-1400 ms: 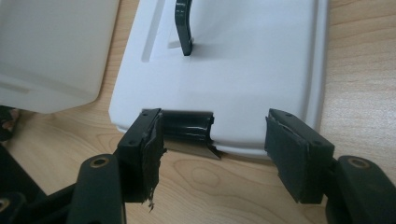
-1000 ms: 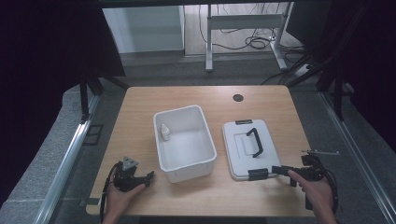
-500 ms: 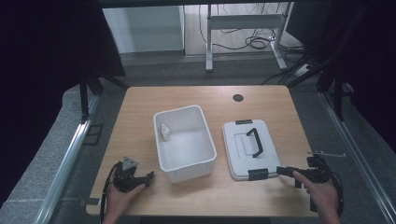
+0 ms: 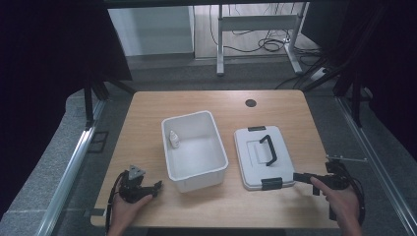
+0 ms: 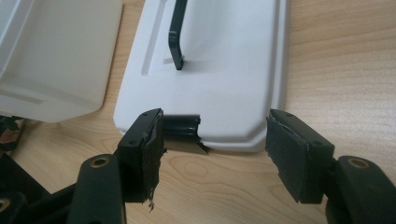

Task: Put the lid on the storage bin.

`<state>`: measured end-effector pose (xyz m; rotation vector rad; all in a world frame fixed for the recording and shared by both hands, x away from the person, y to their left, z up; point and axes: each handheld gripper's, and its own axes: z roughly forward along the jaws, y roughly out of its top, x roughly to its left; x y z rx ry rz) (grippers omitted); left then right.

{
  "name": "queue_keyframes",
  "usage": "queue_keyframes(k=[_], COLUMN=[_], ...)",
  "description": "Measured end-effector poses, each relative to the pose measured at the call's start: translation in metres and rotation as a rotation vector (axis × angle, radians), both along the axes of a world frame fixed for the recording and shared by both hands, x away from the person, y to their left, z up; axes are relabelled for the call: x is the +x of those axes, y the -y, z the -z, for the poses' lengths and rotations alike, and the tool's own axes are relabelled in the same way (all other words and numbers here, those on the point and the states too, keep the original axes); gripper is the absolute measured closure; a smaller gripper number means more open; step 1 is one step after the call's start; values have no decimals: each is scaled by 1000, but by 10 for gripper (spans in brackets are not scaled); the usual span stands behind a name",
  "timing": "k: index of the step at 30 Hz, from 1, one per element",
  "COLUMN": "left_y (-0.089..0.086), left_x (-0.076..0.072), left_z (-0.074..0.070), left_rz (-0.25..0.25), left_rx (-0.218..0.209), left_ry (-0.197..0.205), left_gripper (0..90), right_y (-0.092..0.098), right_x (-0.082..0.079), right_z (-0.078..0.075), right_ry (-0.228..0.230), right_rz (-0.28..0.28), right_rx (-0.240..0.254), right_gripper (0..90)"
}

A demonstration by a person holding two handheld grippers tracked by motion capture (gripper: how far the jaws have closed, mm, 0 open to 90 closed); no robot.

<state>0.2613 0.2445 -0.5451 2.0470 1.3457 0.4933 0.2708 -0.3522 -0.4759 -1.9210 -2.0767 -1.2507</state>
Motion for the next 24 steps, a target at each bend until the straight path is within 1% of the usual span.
queue_keyframes(k=[3, 5, 8, 15, 19, 24], left_y=[0, 0, 0, 0, 0, 0], left_x=[0, 0, 0, 0, 0, 0], left_z=[0, 0, 0, 0, 0, 0], left_rz=[0, 0, 0, -1, -1, -2], left_rx=[0, 0, 0, 1, 1, 0], left_ry=[0, 0, 0, 0, 0, 0], left_gripper=[128, 128, 129, 129, 128, 129], right_y=[-5, -10, -14, -18, -19, -22], right_x=[3, 6, 8, 10, 12, 16], right_z=[-2, -4, -8, -16, -23, -28], right_ry=[-8, -9, 1, 9, 4, -6], right_rz=[-2, -19, -33, -50, -57, -63], right_rx=[-1, -7, -7, -15, -20, -18], right_gripper=[374, 377, 379, 383, 384, 392])
